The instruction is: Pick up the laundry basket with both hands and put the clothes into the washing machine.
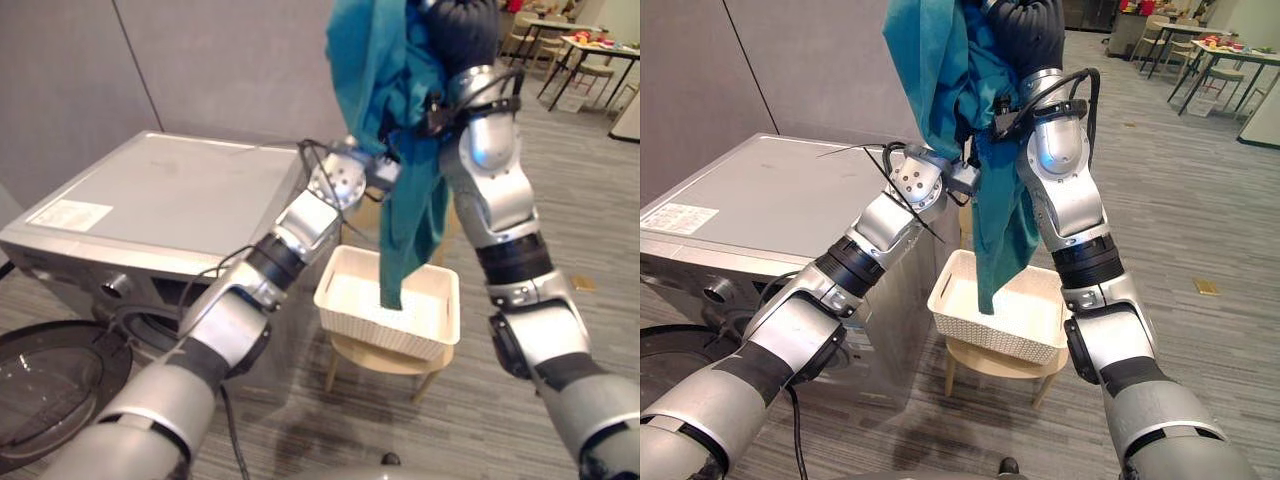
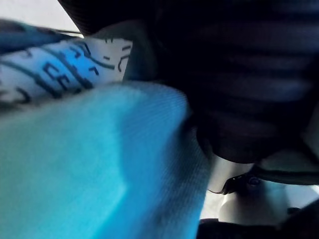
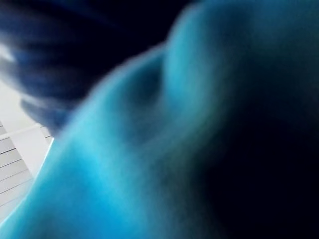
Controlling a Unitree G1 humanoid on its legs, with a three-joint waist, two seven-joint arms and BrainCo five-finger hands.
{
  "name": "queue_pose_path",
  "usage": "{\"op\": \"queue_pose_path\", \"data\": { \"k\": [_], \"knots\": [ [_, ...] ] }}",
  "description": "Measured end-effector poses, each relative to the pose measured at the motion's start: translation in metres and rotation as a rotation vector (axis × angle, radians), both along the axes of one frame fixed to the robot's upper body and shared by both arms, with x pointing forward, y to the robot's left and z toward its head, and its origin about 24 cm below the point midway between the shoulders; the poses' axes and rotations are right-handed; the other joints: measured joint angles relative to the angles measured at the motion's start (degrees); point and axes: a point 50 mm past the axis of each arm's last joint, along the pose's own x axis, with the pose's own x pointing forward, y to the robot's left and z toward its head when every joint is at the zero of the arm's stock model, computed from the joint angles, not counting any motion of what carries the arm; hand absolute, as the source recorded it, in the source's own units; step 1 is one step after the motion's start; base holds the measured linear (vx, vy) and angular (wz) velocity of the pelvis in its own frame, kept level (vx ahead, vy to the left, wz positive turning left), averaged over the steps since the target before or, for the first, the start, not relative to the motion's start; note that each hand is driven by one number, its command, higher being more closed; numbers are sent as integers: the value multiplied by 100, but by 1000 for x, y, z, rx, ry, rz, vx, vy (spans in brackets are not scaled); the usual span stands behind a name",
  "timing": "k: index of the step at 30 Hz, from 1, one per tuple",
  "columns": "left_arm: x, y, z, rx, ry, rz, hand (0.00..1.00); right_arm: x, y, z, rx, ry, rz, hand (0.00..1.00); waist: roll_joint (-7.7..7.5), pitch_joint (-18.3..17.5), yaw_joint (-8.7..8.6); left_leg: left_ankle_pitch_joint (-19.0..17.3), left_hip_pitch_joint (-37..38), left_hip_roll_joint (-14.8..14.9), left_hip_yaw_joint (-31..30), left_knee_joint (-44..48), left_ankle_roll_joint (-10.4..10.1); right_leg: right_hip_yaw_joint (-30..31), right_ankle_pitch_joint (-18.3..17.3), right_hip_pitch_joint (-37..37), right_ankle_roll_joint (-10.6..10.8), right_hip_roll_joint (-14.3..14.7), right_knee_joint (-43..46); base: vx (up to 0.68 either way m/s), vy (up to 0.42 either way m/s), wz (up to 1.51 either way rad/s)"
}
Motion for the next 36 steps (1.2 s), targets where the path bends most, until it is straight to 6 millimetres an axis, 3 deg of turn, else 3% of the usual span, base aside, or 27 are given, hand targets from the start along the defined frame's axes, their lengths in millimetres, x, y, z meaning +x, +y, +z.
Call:
{"op": "queue_pose_path", "data": {
  "k": [10,12,15,19,21,23,26,30,36],
  "knots": [
    [-1,-2,-6,30,7,-9,100,-3,-5,-6,34,7,21,0,1,-2,3,-2,21,-1,8,0,3,29,1,8,-1,4,0,0,0,0],
    [-1,2,-10,26,14,-6,100,-7,-14,-14,39,12,11,0,-5,-30,38,-9,24,-2,8,-3,15,33,1,10,0,5,-5,0,0,0],
    [-9,22,-14,44,-38,-13,100,-17,-49,-35,70,33,-74,0,4,-90,11,-32,40,-8,23,-9,-1,54,8,21,10,5,-35,1,2,-2],
    [1,27,-23,96,-26,54,100,-22,-78,-47,55,55,-172,0,7,-151,15,-59,82,-14,99,-13,-10,127,12,22,16,10,-65,-13,6,-10],
    [7,46,-17,112,-51,117,100,-34,-104,-58,87,57,-249,0,12,-152,-7,-66,92,-17,144,-17,-8,168,28,14,33,11,-88,-8,1,-11],
    [15,84,-5,114,-89,238,100,-47,-145,-73,91,91,-408,0,20,-157,-108,-86,137,-21,170,-19,-7,226,30,18,33,18,-88,-5,3,-13],
    [10,132,13,84,-154,358,100,-73,-186,-95,116,142,-561,0,53,-156,-154,-94,159,-18,192,-18,-8,241,30,16,34,32,-84,-2,-2,-7],
    [-23,176,18,59,-271,439,100,-101,-202,-134,106,257,-628,0,179,-173,-139,-140,207,-13,256,-16,-24,276,26,18,38,42,-82,-5,1,-8],
    [-82,223,31,-77,-484,540,100,-139,-189,-211,170,515,-628,0,292,-185,-126,-216,182,-16,203,-14,-28,220,-56,79,60,25,-75,-32,0,4]
  ]
}}
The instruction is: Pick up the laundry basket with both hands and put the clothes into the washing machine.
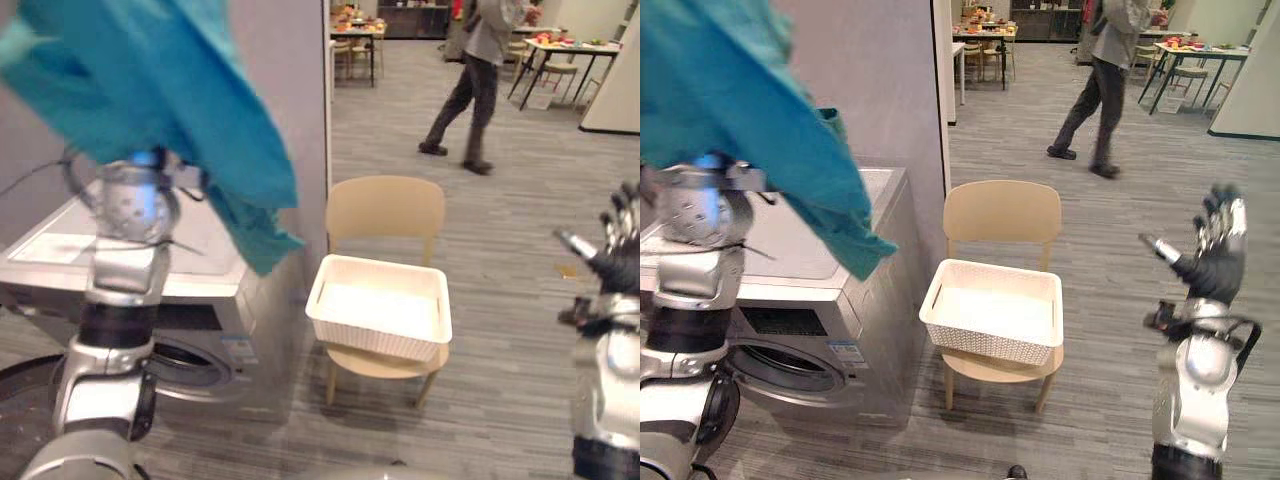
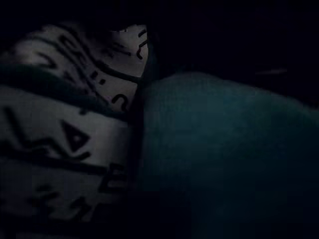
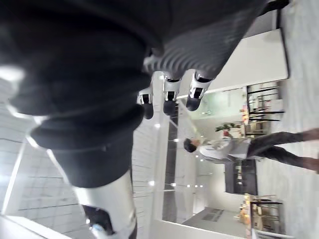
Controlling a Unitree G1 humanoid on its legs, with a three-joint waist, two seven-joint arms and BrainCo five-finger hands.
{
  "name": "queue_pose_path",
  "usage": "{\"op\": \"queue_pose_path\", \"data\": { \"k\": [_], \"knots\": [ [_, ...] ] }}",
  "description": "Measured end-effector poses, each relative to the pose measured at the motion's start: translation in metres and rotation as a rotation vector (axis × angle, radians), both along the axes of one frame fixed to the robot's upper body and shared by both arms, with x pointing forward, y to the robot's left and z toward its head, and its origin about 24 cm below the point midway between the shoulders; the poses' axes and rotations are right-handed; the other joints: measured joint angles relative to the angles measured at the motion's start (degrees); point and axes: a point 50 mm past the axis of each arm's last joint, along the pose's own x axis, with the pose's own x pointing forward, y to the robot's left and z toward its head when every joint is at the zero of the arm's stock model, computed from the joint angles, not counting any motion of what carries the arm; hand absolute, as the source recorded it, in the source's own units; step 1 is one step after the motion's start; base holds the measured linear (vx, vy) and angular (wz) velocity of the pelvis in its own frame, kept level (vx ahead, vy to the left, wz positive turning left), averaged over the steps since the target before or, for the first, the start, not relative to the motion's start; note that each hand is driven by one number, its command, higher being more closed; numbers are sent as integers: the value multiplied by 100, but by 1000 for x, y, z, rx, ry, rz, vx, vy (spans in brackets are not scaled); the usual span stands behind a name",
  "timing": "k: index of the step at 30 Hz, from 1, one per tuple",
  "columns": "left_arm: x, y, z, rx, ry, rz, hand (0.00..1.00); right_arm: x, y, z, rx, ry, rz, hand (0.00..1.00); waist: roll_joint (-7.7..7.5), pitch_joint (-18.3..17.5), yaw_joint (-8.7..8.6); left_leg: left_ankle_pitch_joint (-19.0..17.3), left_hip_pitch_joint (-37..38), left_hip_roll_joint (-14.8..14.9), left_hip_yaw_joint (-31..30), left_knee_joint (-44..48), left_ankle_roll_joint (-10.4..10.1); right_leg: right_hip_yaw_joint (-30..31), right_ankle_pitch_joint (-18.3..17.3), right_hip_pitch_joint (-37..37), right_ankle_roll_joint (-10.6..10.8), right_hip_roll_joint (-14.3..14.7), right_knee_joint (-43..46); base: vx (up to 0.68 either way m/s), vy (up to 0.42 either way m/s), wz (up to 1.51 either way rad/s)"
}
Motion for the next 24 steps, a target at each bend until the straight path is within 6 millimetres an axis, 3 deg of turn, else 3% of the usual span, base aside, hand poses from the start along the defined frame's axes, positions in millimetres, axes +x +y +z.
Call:
{"op": "queue_pose_path", "data": {
  "k": [4,7,9,11,12,13,15,18,20,24],
  "knots": [
    [-26,37,-17,-48,-7,136,100,-25,17,-45,109,152,18,0,151,-50,35,-13,31,-3,-76,-6,5,-68,-23,79,11,-13,-5,-1,-1,11],
    [-41,62,-47,-102,79,249,100,-40,35,-86,211,301,36,0,185,-26,142,-5,44,-3,-174,7,-6,-157,-34,167,19,-22,-18,-6,-4,15],
    [-52,74,-76,-197,154,289,100,-43,48,-105,213,399,51,0,185,-2,204,-13,59,-4,-232,7,8,-193,-57,227,25,-29,-19,-11,-3,16],
    [-71,73,-124,-361,280,312,100,-51,68,-133,287,506,91,0,175,39,319,-28,65,-3,-342,3,28,-287,-104,315,41,-42,-14,-10,-6,24],
    [-77,71,-137,-398,316,321,100,-53,74,-141,310,535,110,0,182,66,323,-29,67,-3,-382,4,29,-308,-125,342,53,-45,-10,4,-7,24],
    [-101,65,-166,-514,405,344,100,-60,91,-159,368,606,157,0,143,111,383,-34,84,4,-424,16,39,-338,-160,383,55,-43,11,14,-5,18],
    [-119,52,-196,-623,517,353,100,-71,104,-176,432,680,188,0,101,218,476,-52,138,7,-499,64,48,-403,-205,503,66,-50,32,27,-3,27],
    [-144,12,-244,-803,775,265,100,-103,124,-218,555,888,234,0,43,403,582,-206,92,-2,-939,291,69,-753,-481,775,153,-113,251,17,4,71],
    [-144,-15,-265,-842,906,134,100,-122,129,-243,608,1036,221,0,12,434,628,-259,-145,-14,-1246,477,88,-964,-618,800,192,-123,338,12,-4,89],
    [-140,-67,-303,-850,1178,-151,100,-111,109,-263,557,1174,181,0,44,700,638,-150,-517,-112,-1988,690,66,-1632,-909,841,210,-223,799,-7,-36,84]
  ]
}}
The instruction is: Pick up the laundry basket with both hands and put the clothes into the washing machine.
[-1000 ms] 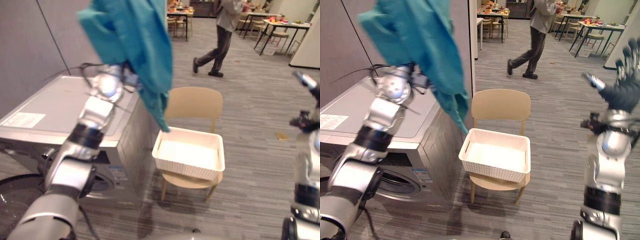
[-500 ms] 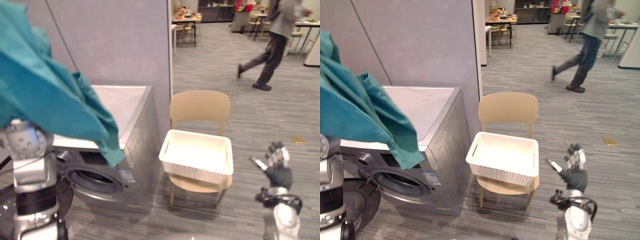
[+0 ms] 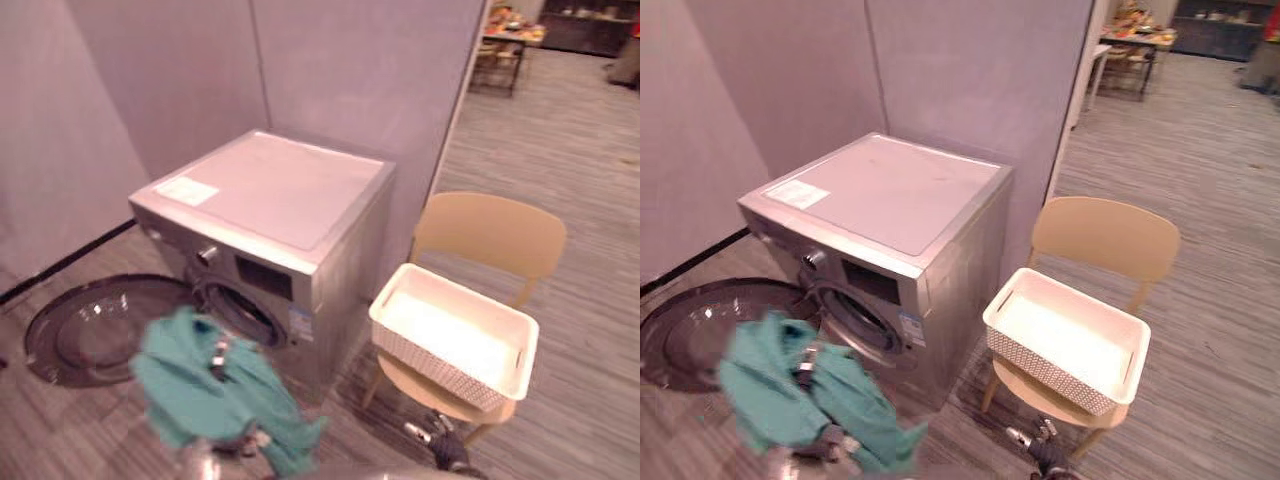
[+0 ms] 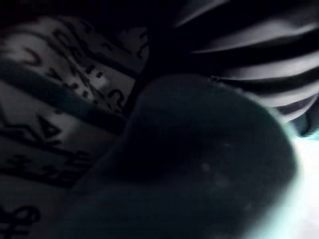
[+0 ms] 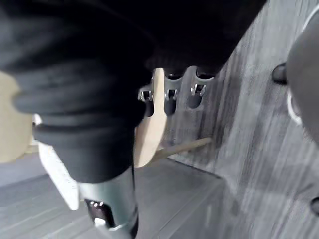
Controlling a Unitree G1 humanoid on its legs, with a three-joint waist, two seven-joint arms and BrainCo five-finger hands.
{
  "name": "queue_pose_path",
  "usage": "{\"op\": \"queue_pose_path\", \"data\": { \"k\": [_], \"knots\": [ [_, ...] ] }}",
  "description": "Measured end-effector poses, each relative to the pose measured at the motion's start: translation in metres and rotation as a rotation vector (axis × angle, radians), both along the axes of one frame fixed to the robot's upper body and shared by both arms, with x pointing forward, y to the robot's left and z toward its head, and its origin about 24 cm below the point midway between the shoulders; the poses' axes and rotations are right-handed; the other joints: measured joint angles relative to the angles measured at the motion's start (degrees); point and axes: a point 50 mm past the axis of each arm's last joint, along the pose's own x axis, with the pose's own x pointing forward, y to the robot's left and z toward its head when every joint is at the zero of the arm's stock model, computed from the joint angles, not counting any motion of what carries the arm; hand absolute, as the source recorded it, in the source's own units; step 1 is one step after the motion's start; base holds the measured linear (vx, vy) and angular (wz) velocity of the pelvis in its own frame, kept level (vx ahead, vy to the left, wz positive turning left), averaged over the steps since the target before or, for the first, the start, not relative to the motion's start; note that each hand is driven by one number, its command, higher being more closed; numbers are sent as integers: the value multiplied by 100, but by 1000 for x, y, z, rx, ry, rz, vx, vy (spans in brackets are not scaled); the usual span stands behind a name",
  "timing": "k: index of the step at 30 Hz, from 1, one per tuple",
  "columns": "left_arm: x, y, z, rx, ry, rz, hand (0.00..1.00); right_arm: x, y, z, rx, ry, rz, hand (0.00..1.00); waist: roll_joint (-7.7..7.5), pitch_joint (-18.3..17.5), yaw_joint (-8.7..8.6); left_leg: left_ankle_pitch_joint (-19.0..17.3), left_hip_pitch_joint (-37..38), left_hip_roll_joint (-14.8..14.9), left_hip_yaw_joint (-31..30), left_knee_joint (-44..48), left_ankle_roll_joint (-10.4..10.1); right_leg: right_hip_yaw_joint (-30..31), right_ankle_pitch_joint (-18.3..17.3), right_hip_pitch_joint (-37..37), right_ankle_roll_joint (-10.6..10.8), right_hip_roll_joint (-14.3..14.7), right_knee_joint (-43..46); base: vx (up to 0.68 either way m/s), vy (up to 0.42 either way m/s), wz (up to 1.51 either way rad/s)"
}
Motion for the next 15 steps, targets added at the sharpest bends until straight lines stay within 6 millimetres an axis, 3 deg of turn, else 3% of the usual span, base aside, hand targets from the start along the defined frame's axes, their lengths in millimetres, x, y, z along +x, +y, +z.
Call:
{"op": "queue_pose_path", "data": {
  "k": [2,3,4,5,6,9,10,12,13,15],
  "knots": [
    [5,-13,-1,-27,1,-72,100,-1,-5,-3,-26,32,-13,0,-1,86,-1,95,-240,-96,-358,9,-1,-401,-210,-109,-22,-153,358,-35,-43,116],
    [9,-14,1,-33,-14,-74,100,1,-9,-4,-45,50,-6,0,3,99,81,64,-428,-97,-369,57,114,-545,-353,-236,-86,-242,645,-20,-23,83],
    [11,-12,2,-31,-20,-71,100,4,-10,-5,-49,53,-5,0,35,98,119,27,-512,-82,-241,99,330,-570,-381,-323,-110,-288,743,-8,-3,44],
    [17,-10,4,-28,-42,-70,100,11,-9,-5,-57,53,-10,0,-51,170,142,-70,-618,28,173,161,720,-619,-389,-398,-129,-401,848,29,-7,44],
    [23,-7,6,-14,-59,-71,100,16,-9,-4,-62,48,-11,0,-76,261,122,-86,-738,235,521,337,734,-763,-406,-423,-159,-507,904,28,1,50],
    [35,-10,9,-18,-87,-77,100,22,-13,-3,-83,49,-14,0,56,270,91,-123,-1168,581,790,1299,777,-906,-421,-457,-154,-642,1057,35,65,32],
    [37,-11,10,-20,-97,-81,100,25,-12,-3,-79,45,-14,0,54,271,-6,-160,-1234,799,961,1627,840,-948,-393,-410,-89,-739,1097,85,227,23],
    [45,-13,11,-21,-108,-94,100,25,-13,-3,-74,47,-46,0,41,175,-58,-474,-1223,624,1172,1572,381,-1027,-239,-363,177,-948,1057,101,300,41],
    [48,-15,12,-15,-115,-107,100,24,-11,-4,-65,54,-68,0,-76,147,-66,-450,-1296,479,1150,1539,66,-1075,-154,-348,265,-1066,944,83,228,45],
    [53,-14,11,0,-110,-116,100,19,-6,-7,-40,76,-92,0,-202,156,-29,-511,-1445,268,1147,1713,83,-1159,87,-279,236,-1178,701,50,264,35]
  ]
}}
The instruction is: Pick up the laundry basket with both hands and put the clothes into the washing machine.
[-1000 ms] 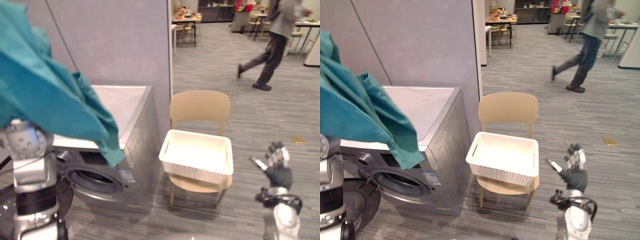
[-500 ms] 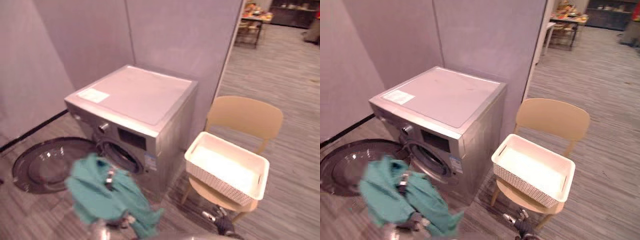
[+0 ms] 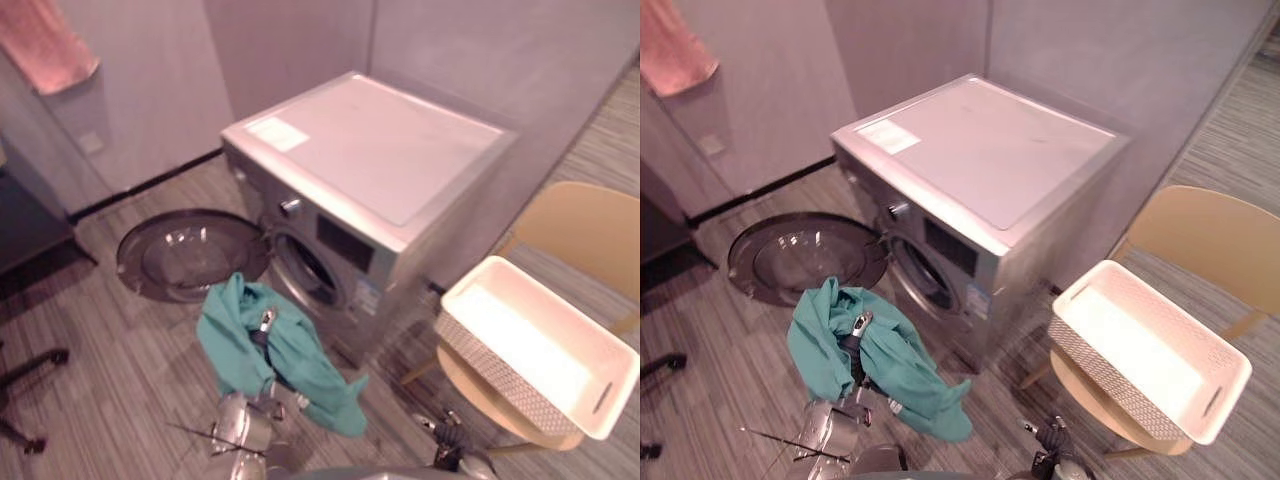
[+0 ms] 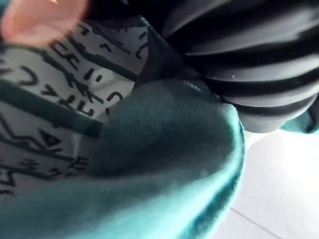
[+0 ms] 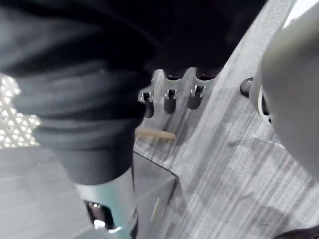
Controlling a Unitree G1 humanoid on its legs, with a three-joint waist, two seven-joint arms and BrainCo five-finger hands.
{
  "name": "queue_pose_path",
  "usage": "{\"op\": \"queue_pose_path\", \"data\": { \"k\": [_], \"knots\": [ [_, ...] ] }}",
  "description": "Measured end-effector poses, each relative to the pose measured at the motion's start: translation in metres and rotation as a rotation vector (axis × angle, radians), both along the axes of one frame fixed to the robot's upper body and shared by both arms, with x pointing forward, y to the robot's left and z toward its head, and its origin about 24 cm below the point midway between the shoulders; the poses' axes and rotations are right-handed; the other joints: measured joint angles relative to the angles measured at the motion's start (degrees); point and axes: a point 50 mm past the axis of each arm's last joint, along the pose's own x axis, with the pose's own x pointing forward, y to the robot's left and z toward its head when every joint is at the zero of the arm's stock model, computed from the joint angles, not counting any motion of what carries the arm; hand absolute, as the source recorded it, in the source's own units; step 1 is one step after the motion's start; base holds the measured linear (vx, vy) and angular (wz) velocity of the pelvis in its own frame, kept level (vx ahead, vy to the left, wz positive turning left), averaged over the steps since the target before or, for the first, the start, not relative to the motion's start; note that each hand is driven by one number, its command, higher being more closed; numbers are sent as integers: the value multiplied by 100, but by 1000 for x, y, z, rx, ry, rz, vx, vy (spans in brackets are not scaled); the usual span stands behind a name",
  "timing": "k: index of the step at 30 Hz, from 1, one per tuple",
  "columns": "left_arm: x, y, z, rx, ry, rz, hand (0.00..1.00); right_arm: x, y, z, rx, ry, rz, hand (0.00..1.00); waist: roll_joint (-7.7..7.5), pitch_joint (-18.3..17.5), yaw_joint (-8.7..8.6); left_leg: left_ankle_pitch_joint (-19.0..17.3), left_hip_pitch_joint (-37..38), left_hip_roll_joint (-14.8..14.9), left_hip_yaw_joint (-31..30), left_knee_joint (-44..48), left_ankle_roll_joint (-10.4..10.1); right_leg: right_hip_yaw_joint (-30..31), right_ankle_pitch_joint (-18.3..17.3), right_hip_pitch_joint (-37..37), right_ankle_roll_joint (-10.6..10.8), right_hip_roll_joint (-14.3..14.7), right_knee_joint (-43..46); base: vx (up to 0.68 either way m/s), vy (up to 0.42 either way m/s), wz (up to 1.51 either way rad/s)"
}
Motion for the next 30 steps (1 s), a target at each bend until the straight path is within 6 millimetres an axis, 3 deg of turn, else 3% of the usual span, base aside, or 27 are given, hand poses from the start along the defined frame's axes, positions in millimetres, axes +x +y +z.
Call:
{"op": "queue_pose_path", "data": {
  "k": [3,4,5,6,7,8,9,10,11,12,13,14,16,17,18,19,22,24,26,27,28,30],
  "knots": [
    [-3,2,-6,28,33,-23,100,2,-6,1,6,-2,-70,0,0,-4,30,-429,-251,-344,12,510,235,-18,313,86,-76,-335,-45,19,346,24],
    [-4,4,-8,36,45,-31,100,5,-10,2,-4,-9,-90,0,58,-30,26,-519,-243,-504,77,472,374,66,551,-32,-353,-572,187,3,309,-2],
    [-5,4,-9,33,49,-33,100,8,-12,3,-6,-17,-105,0,145,-52,43,-527,-128,-606,198,313,440,211,921,-301,-899,-806,515,12,290,-8],
    [-6,4,-10,30,54,-31,100,9,-16,4,-12,-24,-116,0,197,-52,43,-502,-51,-660,251,192,495,288,1119,-444,-1300,-900,691,78,209,-16],
    [-8,6,-11,24,61,-22,100,14,-17,8,-11,-51,-131,0,351,-46,15,-412,141,-735,256,-18,651,644,989,-807,-2002,-933,1341,143,259,-7],
    [-9,9,-12,35,67,-21,100,19,-15,10,-8,-77,-130,0,375,-1,-11,-316,258,-762,236,-154,717,1112,478,-1059,-1686,-704,1879,166,299,4],
    [-9,13,-13,54,67,-22,100,20,-8,12,8,-101,-129,0,306,31,-13,-183,457,-846,172,-416,832,1678,-237,-1271,-1363,-236,2419,134,226,17],
    [-10,14,-13,60,69,-24,100,19,-4,13,20,-112,-129,0,270,35,2,-131,551,-902,137,-572,883,1931,-580,-1336,-1262,21,2611,100,146,37],
    [-10,15,-13,63,70,-25,100,16,6,15,49,-137,-130,0,91,27,-19,-52,759,-1012,72,-866,983,2308,-1092,-1432,-1145,558,2935,104,60,50],
    [-12,14,-14,63,77,-28,100,13,15,18,75,-159,-126,0,6,17,-18,3,919,-1118,-12,-1077,992,2566,-1503,-1533,-944,1124,3073,146,12,49],
    [-13,12,-15,63,80,-33,100,13,18,19,89,-171,-129,0,-60,-5,-30,8,985,-1149,-40,-1143,983,2725,-1645,-1566,-917,1405,3024,131,-30,39],
    [-15,8,-16,54,85,-46,100,12,24,21,114,-194,-131,0,-123,-50,-35,3,1067,-1189,-97,-1208,974,3018,-1795,-1651,-876,1900,2747,157,-74,37],
    [-13,-7,-14,31,76,-91,100,16,24,27,122,-235,-135,0,-68,-73,-123,3,1172,-1198,-291,-1359,957,3321,-1808,-1905,-926,2419,2135,173,-96,45],
    [-12,-12,-13,22,70,-104,100,18,24,29,122,-248,-139,0,-44,-85,-155,7,1169,-1196,-375,-1373,949,3432,-1766,-1974,-948,2501,1945,162,-99,71],
    [-8,-20,-9,10,49,-126,100,19,23,33,121,-277,-151,0,-99,-140,-251,-25,1106,-1248,-537,-1337,889,3680,-1533,-1954,-1136,2489,1416,263,-139,76],
    [-8,-26,-8,-3,43,-139,100,18,22,33,123,-282,-161,0,-105,-142,-279,-195,1202,-1285,-579,-1238,844,3522,-1049,-1836,-1366,2359,1286,227,-119,61],
    [-6,-35,-6,-18,33,-159,100,15,20,34,122,-280,-174,0,211,-234,-242,-375,1303,-970,-233,-631,654,3308,-1168,-1423,-1442,2503,1143,311,-118,26],
    [-2,-36,-2,-21,13,-161,100,16,20,34,130,-286,-185,0,245,-188,-218,-366,944,-788,-59,600,651,3259,-1257,-1031,-1488,2586,935,253,-116,16],
    [-1,-36,1,-22,-1,-160,100,17,18,37,130,-301,-186,0,411,-145,-94,-152,225,-431,-116,2572,624,3287,-1446,-686,-1607,2784,888,194,-70,-15],
    [-2,-35,0,-21,2,-153,100,15,21,35,133,-287,-171,0,401,-155,-69,-167,-2,-295,-113,3131,638,3312,-1562,-551,-1598,2794,917,148,-11,-13],
    [-3,-34,0,-20,4,-150,100,14,23,35,134,-283,-166,0,385,-153,-63,-178,-82,-247,-105,3237,627,3350,-1591,-512,-1586,2794,918,160,-7,-33],
    [-9,-28,-5,-21,34,-122,100,17,29,38,141,-290,-139,0,299,-167,63,-192,-397,164,-140,3007,615,3773,-1682,-454,-1467,2743,920,220,34,-74]
  ]
}}
